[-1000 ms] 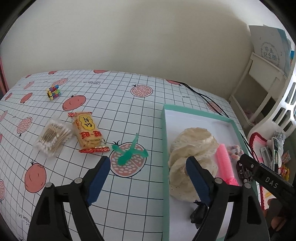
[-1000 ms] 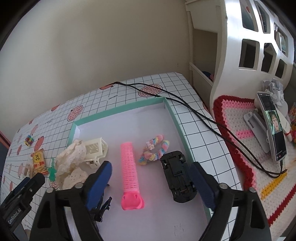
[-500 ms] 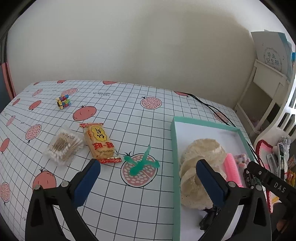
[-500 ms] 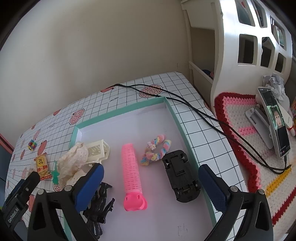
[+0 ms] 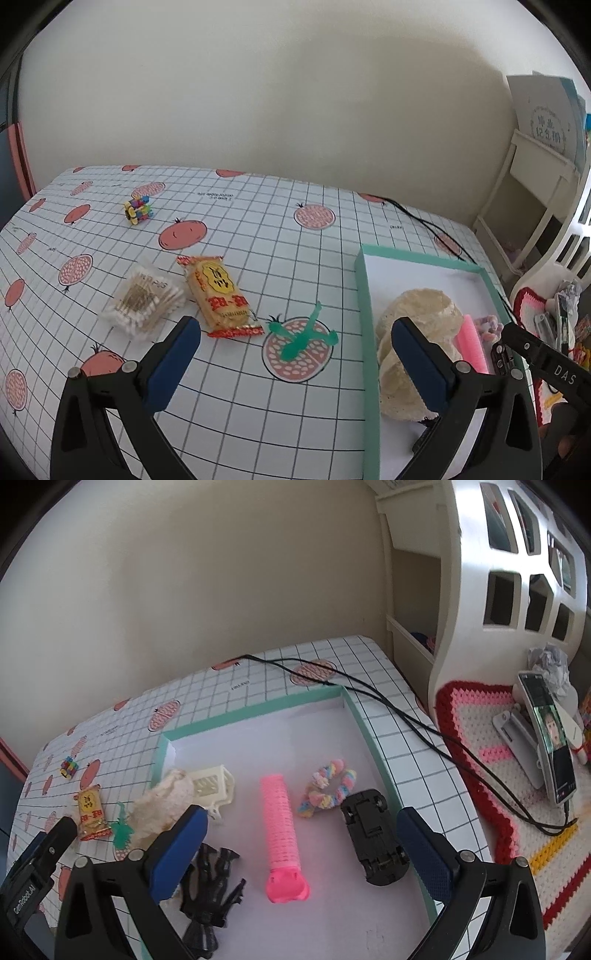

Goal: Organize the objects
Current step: 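Move both tools back toward the cotton swab pack and green figure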

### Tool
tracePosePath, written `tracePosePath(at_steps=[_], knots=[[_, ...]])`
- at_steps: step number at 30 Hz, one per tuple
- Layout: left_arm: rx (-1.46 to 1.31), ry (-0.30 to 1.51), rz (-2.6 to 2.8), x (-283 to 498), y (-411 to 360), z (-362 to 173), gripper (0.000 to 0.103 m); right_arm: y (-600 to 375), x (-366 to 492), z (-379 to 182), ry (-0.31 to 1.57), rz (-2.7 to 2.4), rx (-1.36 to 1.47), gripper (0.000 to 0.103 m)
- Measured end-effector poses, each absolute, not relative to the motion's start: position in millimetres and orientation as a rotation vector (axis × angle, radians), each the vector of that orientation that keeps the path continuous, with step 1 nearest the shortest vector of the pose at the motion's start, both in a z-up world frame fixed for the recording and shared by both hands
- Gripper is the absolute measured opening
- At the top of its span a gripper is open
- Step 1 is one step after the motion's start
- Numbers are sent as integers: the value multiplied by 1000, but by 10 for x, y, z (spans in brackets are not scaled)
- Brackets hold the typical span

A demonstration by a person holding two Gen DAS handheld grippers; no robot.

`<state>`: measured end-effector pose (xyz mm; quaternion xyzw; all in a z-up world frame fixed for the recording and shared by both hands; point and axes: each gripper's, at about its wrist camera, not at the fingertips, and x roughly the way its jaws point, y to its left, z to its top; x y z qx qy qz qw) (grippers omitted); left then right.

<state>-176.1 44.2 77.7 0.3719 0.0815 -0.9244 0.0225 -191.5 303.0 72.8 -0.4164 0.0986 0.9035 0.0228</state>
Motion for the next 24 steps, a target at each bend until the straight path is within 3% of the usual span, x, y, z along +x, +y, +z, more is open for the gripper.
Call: tracePosePath(at_steps=[9, 24], knots=[[1099, 379, -2858, -1766, 26, 912, 103, 2723, -1909, 936, 380, 2893, -1243, 103], [1103, 509, -2680, -1702, -950, 775, 103, 1458, -1943, 967, 111, 3098, -1317, 103]])
